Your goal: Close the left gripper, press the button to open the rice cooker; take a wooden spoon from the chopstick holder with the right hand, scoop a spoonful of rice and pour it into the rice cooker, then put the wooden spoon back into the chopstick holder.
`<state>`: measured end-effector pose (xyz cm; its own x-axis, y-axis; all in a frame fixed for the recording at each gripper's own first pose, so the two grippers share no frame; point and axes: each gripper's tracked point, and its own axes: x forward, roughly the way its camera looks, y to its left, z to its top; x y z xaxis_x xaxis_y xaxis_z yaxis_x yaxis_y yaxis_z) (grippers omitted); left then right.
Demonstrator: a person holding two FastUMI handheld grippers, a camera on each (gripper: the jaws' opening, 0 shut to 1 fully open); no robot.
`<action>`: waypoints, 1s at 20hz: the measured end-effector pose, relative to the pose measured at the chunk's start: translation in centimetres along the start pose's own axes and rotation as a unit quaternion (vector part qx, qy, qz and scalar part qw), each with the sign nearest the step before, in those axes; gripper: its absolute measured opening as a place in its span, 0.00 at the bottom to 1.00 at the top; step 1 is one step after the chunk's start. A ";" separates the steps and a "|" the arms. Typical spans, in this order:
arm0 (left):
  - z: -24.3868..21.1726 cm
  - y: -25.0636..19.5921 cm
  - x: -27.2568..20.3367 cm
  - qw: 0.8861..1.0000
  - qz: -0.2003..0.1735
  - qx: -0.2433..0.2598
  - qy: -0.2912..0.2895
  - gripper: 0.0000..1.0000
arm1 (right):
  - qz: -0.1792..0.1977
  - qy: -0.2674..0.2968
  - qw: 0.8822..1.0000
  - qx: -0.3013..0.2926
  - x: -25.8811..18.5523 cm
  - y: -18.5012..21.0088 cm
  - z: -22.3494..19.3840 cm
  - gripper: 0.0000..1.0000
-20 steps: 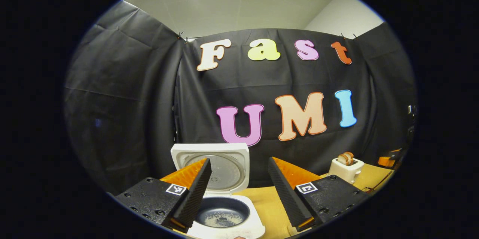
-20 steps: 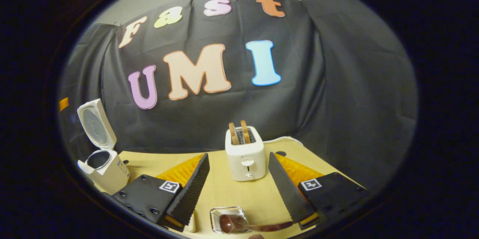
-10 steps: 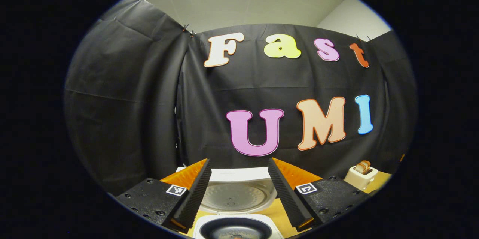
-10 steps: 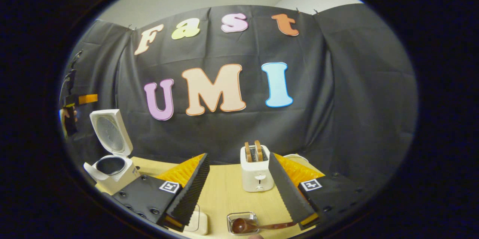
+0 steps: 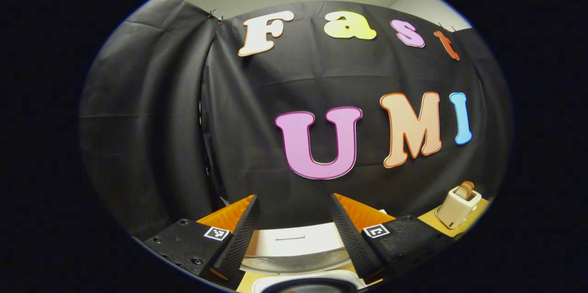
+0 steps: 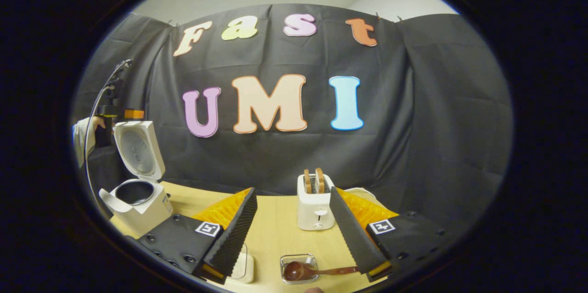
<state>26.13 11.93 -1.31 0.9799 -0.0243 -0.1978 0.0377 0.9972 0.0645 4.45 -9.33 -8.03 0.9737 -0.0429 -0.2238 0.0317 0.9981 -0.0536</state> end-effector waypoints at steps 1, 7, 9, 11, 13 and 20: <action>-0.4 0.0 -0.2 1.000 0.001 -0.006 0.007 0.90 | 0.002 -0.002 1.000 -0.002 0.0 0.1 0.2 1.00; -0.8 -0.6 -2.2 0.999 -0.007 -0.039 0.004 0.89 | 0.032 -0.005 0.999 0.002 0.5 2.4 0.5 1.00; -1.3 -0.8 -3.9 0.999 -0.006 -0.039 0.006 0.89 | 0.042 -0.005 0.999 0.004 0.6 3.1 0.5 1.00; -1.9 -1.0 -5.4 0.999 -0.004 -0.042 0.009 0.89 | 0.054 -0.003 0.999 0.008 0.7 3.8 0.4 1.00; -2.6 -1.3 -7.0 0.999 -0.004 -0.040 0.013 0.89 | 0.064 -0.001 0.998 0.014 0.8 4.5 0.4 1.00; -6.1 -2.4 -12.4 0.999 -0.009 -0.044 0.028 0.89 | 0.097 -0.006 0.995 0.012 1.0 7.0 0.9 1.00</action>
<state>12.69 10.31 -4.96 0.9666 -0.0400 -0.2530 0.0350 0.9991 -0.0242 5.80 -2.37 -7.78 0.9648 0.1502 -0.2158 -0.1512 0.9884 0.0120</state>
